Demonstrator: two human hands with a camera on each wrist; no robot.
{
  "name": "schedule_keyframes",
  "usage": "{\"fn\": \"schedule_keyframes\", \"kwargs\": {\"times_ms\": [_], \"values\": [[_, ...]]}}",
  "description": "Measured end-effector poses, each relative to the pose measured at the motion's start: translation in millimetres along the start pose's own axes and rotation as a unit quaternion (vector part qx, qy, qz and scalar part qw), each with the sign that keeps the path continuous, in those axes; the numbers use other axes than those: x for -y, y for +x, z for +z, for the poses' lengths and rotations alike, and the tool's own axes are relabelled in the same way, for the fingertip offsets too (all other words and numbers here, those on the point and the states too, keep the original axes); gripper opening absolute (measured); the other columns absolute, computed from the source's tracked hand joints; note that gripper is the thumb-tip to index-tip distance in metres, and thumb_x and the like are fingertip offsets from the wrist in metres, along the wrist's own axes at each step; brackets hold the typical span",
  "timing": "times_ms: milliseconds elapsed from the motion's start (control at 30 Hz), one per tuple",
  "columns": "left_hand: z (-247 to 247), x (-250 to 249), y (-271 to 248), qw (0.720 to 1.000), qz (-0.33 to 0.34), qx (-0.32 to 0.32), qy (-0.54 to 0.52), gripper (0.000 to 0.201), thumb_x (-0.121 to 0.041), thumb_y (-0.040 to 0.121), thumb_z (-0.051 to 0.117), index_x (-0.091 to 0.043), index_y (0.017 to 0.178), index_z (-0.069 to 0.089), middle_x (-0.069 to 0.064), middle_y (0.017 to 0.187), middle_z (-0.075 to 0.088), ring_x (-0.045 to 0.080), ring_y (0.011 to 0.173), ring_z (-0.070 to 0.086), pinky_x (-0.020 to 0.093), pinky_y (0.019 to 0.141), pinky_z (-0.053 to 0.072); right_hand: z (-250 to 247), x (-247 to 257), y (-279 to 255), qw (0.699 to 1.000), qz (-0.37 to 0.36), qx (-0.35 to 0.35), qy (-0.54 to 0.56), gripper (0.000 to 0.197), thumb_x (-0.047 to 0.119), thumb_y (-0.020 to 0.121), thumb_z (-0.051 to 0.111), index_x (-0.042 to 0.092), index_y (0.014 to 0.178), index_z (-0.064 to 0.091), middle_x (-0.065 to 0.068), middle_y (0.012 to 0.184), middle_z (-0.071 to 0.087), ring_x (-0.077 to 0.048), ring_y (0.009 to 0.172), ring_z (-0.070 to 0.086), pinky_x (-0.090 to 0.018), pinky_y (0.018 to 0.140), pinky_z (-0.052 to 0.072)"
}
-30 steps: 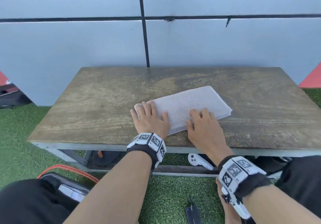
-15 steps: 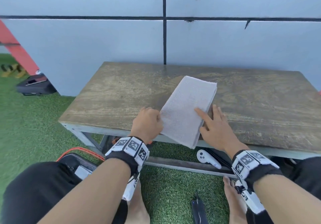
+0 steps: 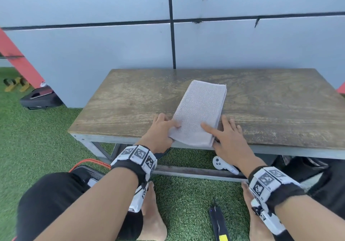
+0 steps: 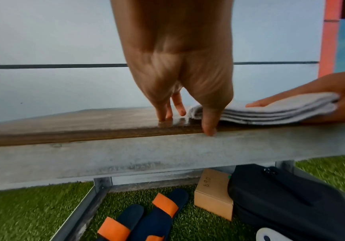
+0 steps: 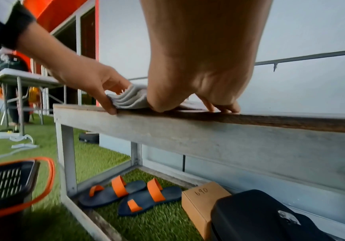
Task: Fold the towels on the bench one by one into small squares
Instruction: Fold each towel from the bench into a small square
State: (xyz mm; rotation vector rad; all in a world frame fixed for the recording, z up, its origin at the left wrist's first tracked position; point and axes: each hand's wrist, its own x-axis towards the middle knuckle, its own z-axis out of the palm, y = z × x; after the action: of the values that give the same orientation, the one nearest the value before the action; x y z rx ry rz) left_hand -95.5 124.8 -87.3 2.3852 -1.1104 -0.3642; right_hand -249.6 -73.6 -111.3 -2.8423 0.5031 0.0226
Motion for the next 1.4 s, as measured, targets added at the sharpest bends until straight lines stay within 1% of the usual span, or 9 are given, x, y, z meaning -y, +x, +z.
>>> {"fn": "schedule_keyframes", "kwargs": {"times_ms": [133,233,300,333,400,700,933,1167,1400], "values": [[-10.9,-7.0,-2.3,0.986,0.032,-0.106,-0.128,0.006,-0.012,0.088,0.071,-0.008,0.090,0.074,0.000,0.100,0.056,0.009,0.086,0.054,0.024,0.076,0.044,-13.2,-1.5,1.7,0.982,-0.026,-0.018,0.184,0.038,0.061,0.095,0.043,0.053,0.130,0.057,0.004,0.164,0.016,-0.027,0.152,0.014,-0.069,0.116,0.003],[-17.5,-24.5,-6.3,0.952,0.040,-0.152,-0.262,0.013,-0.008,0.086,0.070,-0.009,0.099,0.072,-0.003,0.103,0.064,0.000,0.078,0.061,0.015,0.068,0.048,-20.3,-1.1,-0.9,0.946,-0.057,-0.046,0.315,0.053,0.070,0.093,0.037,0.039,0.124,0.068,0.013,0.161,0.029,-0.009,0.153,0.008,-0.050,0.124,0.008],[-15.2,-32.3,-6.4,0.951,0.040,-0.108,-0.285,0.010,-0.012,0.087,0.072,-0.013,0.097,0.071,-0.010,0.090,0.072,0.002,0.071,0.064,0.016,0.063,0.048,-31.1,5.4,-5.2,0.911,-0.035,-0.081,0.402,0.047,0.063,0.095,0.043,0.028,0.104,0.073,0.022,0.114,0.066,-0.002,0.114,0.058,-0.032,0.101,0.042],[-13.8,-37.2,-6.8,0.953,0.033,-0.090,-0.287,0.005,-0.015,0.089,0.073,-0.013,0.086,0.068,-0.014,0.075,0.068,0.003,0.059,0.058,0.018,0.056,0.044,-34.5,7.2,-4.8,0.898,-0.016,-0.096,0.428,0.047,0.057,0.097,0.046,0.017,0.086,0.068,0.021,0.076,0.061,-0.001,0.073,0.058,-0.025,0.073,0.044],[-8.3,-41.4,-2.6,0.950,0.012,-0.091,-0.299,0.031,-0.022,0.093,0.069,-0.006,0.071,0.057,-0.008,0.055,0.047,0.009,0.046,0.036,0.024,0.047,0.028,-40.6,8.4,-2.0,0.890,0.007,-0.122,0.439,0.049,0.046,0.099,0.050,0.008,0.068,0.046,0.011,0.054,0.036,-0.007,0.049,0.033,-0.022,0.051,0.025],[11.8,-54.4,55.9,0.952,-0.069,-0.134,-0.267,0.036,-0.042,0.101,0.052,-0.022,0.071,0.051,-0.007,0.065,0.058,0.011,0.054,0.049,0.023,0.051,0.038,-40.3,-10.8,46.3,0.930,0.082,-0.124,0.335,0.047,0.040,0.104,0.044,0.014,0.066,0.036,-0.002,0.058,0.042,-0.016,0.049,0.038,-0.019,0.041,0.026],[35.1,-47.3,100.7,0.972,-0.138,-0.141,-0.126,0.040,-0.044,0.102,0.044,-0.017,0.073,0.043,-0.001,0.067,0.053,0.019,0.059,0.049,0.032,0.053,0.031,-14.3,-28.6,67.8,0.903,0.200,-0.144,0.351,0.049,0.039,0.103,0.044,0.015,0.062,0.037,-0.002,0.056,0.042,-0.018,0.048,0.040,-0.026,0.044,0.028],[35.7,-36.3,117.9,0.955,-0.170,-0.150,-0.193,0.040,-0.041,0.105,0.040,-0.021,0.070,0.040,-0.003,0.069,0.047,0.016,0.061,0.044,0.033,0.055,0.032,-19.1,-29.4,85.9,0.931,0.200,-0.128,0.276,0.054,0.044,0.102,0.043,0.015,0.058,0.032,0.000,0.051,0.036,-0.016,0.045,0.034,-0.030,0.047,0.025],[30.4,-52.8,125.1,0.976,-0.114,-0.168,0.078,0.033,-0.041,0.106,0.031,-0.017,0.088,0.045,-0.001,0.081,0.055,0.026,0.074,0.051,0.037,0.066,0.039,-26.7,-34.2,93.4,0.927,0.238,-0.075,0.281,0.054,0.045,0.104,0.034,0.011,0.064,0.043,-0.004,0.058,0.047,-0.018,0.052,0.044,-0.030,0.049,0.030]]}}
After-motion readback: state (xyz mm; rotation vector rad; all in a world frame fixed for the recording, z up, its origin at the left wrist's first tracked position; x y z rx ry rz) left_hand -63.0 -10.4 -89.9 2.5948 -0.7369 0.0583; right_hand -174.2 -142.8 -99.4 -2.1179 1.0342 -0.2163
